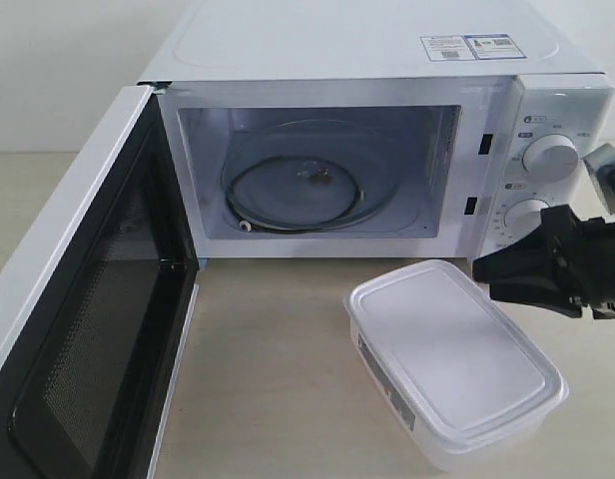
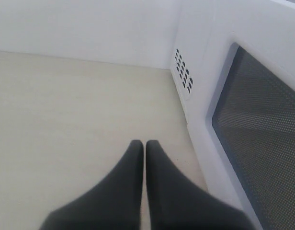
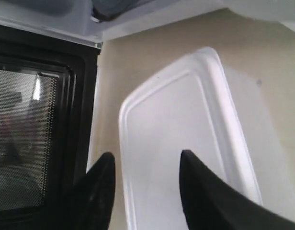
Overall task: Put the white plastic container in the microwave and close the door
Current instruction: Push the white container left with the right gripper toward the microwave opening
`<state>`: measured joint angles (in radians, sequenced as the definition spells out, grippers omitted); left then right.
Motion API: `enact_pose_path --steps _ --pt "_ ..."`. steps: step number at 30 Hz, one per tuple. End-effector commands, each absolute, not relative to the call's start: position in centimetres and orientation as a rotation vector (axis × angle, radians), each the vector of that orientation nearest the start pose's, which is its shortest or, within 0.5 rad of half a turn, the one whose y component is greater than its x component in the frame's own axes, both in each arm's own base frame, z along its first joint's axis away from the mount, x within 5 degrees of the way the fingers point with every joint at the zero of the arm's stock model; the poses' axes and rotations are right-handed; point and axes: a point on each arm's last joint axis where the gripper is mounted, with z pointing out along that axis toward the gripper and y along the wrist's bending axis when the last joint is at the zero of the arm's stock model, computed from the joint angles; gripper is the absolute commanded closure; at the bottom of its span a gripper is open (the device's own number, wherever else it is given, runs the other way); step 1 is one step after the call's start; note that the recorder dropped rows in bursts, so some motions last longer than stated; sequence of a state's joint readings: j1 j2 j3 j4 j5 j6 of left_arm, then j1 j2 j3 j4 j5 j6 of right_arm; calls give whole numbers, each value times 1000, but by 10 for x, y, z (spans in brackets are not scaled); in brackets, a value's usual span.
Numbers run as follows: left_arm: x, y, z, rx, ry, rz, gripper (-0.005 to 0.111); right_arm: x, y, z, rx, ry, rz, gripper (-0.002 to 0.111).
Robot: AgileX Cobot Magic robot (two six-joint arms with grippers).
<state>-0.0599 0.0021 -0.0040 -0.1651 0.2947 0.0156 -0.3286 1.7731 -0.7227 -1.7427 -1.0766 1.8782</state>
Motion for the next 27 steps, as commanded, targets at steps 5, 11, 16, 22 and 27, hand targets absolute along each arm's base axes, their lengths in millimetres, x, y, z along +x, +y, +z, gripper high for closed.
enact_pose_path --steps 5,11,16,22,27 --pt "54 -8 187 -46 1775 -193 102 294 -22 157 219 2391 1167 67" --pt "54 -8 187 -46 1775 -193 102 289 -47 158 314 2347 1161 67" --pt "54 -8 187 -46 1775 -193 102 287 -50 158 326 2338 1180 67" --pt "54 -8 187 -46 1775 -193 102 275 -51 139 407 2412 1064 67" --pt "54 -8 187 -46 1775 -193 102 263 -34 130 383 2464 1103 67"
